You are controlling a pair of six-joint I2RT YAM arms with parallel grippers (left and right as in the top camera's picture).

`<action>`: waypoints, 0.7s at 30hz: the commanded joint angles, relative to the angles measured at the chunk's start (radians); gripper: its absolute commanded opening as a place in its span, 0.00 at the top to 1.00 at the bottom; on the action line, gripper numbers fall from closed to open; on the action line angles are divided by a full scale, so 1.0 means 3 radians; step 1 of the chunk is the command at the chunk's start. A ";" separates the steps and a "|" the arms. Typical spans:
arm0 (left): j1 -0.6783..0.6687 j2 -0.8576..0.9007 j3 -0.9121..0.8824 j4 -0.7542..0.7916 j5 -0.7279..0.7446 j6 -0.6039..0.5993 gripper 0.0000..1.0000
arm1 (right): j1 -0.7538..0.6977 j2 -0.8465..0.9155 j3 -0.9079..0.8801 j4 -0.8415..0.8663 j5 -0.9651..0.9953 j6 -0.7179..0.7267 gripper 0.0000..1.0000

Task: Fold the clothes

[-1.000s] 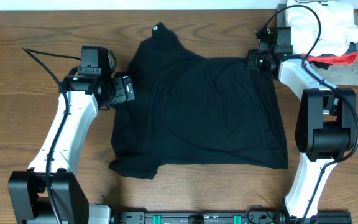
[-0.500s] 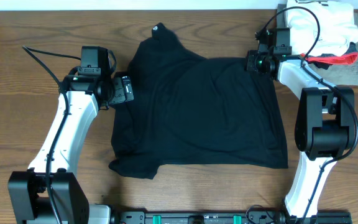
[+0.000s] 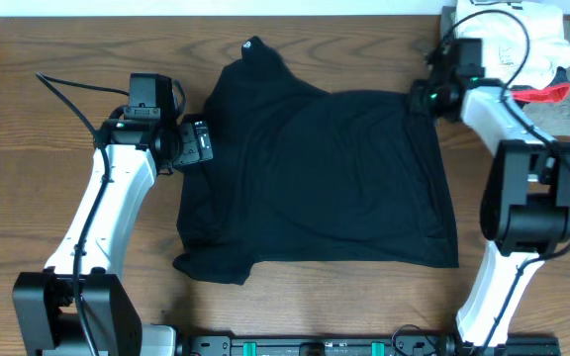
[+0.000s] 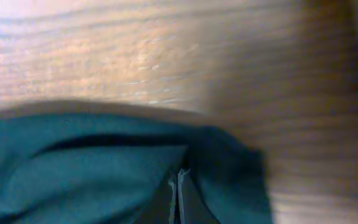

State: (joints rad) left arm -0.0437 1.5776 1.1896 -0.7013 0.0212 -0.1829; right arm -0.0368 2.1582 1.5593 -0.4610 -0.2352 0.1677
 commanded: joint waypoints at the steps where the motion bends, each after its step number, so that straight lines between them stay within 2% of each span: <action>1: 0.0014 -0.0034 0.0037 -0.0015 -0.0048 0.0020 0.00 | -0.0061 -0.0245 0.0230 -0.0156 -0.0013 -0.0120 0.99; 8: 0.0014 -0.0034 0.0037 -0.0014 -0.0048 0.0020 0.00 | -0.0184 -0.0249 0.0343 -0.0341 0.0186 -0.0207 0.99; 13: 0.0014 -0.0034 0.0037 -0.0014 -0.0048 0.0020 0.00 | -0.0273 -0.0248 0.0343 -0.0210 0.0359 -0.0411 0.99; 21: 0.0014 -0.0034 0.0037 -0.0014 -0.0047 0.0020 0.00 | -0.0292 -0.0191 0.0343 0.0025 0.0322 -0.0437 0.98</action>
State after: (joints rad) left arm -0.0437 1.5776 1.1896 -0.7025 0.0189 -0.1829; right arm -0.1261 2.0998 1.6478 -0.4618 -0.1520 0.0601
